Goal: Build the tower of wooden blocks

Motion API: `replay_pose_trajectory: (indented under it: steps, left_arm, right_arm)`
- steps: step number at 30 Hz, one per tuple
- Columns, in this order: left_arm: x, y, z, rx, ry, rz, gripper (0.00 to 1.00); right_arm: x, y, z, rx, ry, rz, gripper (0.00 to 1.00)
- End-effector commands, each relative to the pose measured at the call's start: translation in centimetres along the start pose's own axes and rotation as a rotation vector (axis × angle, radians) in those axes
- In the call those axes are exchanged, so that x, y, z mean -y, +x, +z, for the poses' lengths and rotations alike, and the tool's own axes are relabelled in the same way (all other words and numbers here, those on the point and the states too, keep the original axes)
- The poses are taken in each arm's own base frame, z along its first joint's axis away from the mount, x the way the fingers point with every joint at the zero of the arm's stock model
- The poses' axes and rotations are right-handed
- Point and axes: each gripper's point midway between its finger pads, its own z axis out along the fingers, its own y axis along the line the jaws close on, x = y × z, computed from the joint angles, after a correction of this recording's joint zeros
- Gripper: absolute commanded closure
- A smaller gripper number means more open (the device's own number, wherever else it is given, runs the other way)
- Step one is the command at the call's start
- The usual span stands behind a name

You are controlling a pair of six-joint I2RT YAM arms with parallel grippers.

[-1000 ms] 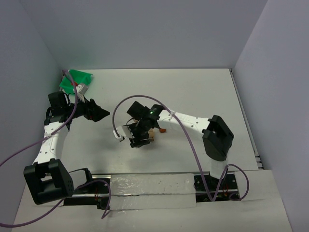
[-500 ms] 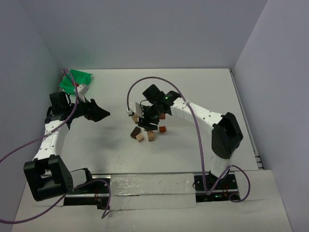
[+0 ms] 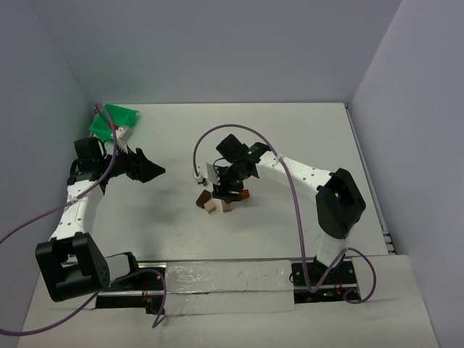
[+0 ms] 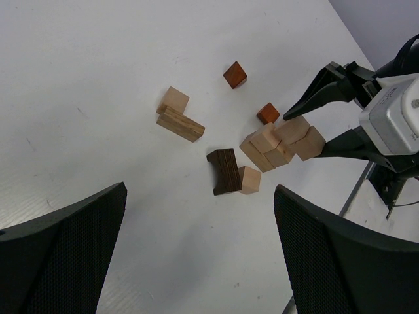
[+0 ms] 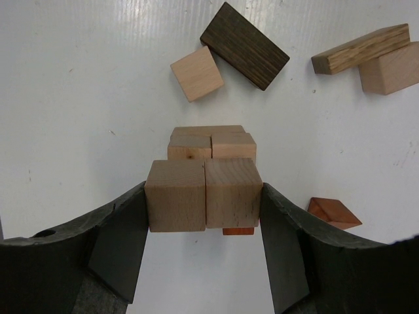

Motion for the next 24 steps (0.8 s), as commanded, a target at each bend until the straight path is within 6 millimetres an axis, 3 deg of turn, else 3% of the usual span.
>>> replay_pose_trajectory:
  steps: [1, 24]
  left_arm:
    - [0.12, -1.85, -0.28, 0.029, 0.010, 0.049, 0.01]
    - [-0.23, -1.37, -0.05, 0.018, 0.009, 0.039, 0.01]
  right_arm:
    - [0.80, -0.77, -0.74, 0.034, 0.044, -0.042, 0.51]
    - [1.26, -0.35, -0.08, -0.002, 0.064, -0.055, 0.49]
